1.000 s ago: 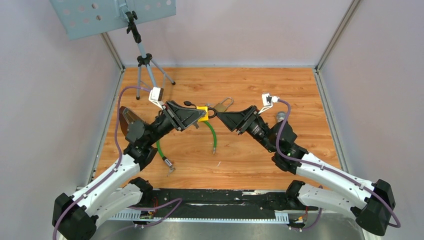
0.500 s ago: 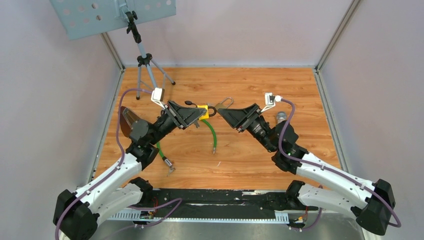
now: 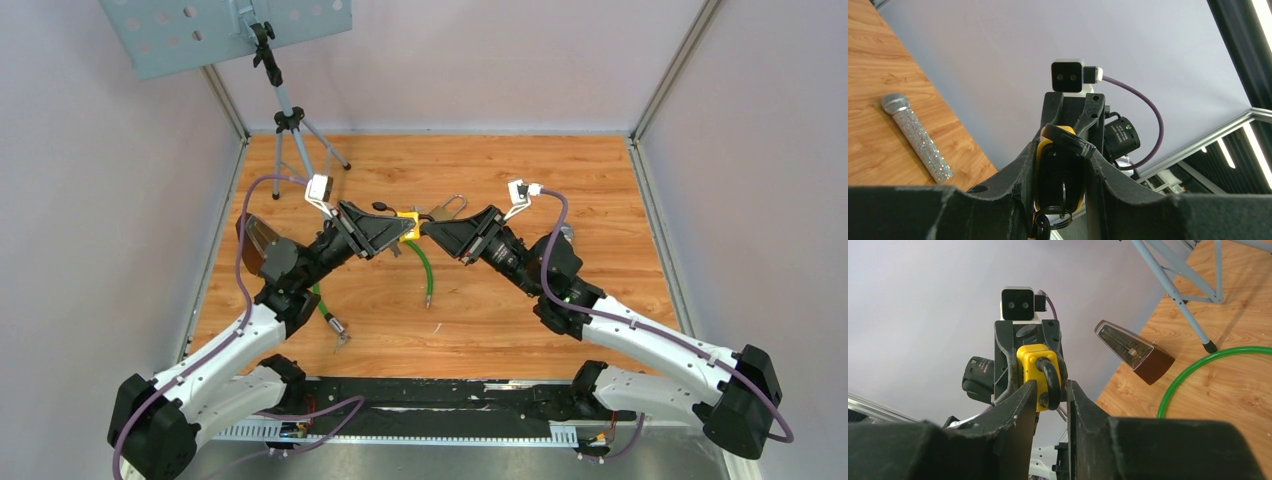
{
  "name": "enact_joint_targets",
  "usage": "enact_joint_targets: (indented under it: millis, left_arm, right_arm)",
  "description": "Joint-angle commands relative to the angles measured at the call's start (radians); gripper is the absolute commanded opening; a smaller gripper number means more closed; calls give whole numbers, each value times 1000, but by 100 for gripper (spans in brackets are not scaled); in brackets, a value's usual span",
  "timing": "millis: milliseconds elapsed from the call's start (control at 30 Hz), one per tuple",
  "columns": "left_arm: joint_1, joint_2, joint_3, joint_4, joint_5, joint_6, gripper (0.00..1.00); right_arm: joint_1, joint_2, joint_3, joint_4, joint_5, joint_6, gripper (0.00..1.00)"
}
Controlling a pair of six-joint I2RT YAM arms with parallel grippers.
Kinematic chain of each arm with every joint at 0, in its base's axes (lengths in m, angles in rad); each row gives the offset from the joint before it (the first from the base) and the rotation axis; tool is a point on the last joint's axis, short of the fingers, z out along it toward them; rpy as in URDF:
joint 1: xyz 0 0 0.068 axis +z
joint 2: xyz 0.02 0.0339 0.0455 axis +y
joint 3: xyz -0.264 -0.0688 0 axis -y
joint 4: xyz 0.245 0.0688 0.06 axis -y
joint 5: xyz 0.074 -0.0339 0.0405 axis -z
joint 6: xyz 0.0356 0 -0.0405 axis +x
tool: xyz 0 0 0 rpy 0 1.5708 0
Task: Lock with the key
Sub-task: Lock the lock.
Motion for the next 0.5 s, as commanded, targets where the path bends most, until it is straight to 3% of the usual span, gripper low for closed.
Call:
enact_joint_targets:
  millis: [0,67,200,267,300,367,400,467]
  left_arm:
    - [2,-22,23,103,17,-16,1]
    - [2,-16,22,107,24,-20,1]
    - [2,-7,7,157,30,-33,10]
    - [2,-8,2,170,38,-26,28]
    - [2,-8,-1,178,41,-16,48]
    - [3,-10,-15,181,47,3,73]
    - [8,-10,-28,181,57,11,83]
    - [27,-2,-44,182,97,30,91]
  right_arm:
    - [5,10,52,39,-32,-26,27]
    - [6,21,58,45,-42,-33,25]
    - [4,42,66,59,-64,-40,3]
    - [4,35,62,57,-54,-42,0]
    - [4,25,56,53,-37,-45,0]
    - [1,-1,40,49,25,-60,0]
    - [-2,-21,32,48,43,-71,0]
    - [-18,-62,25,23,49,-95,0]
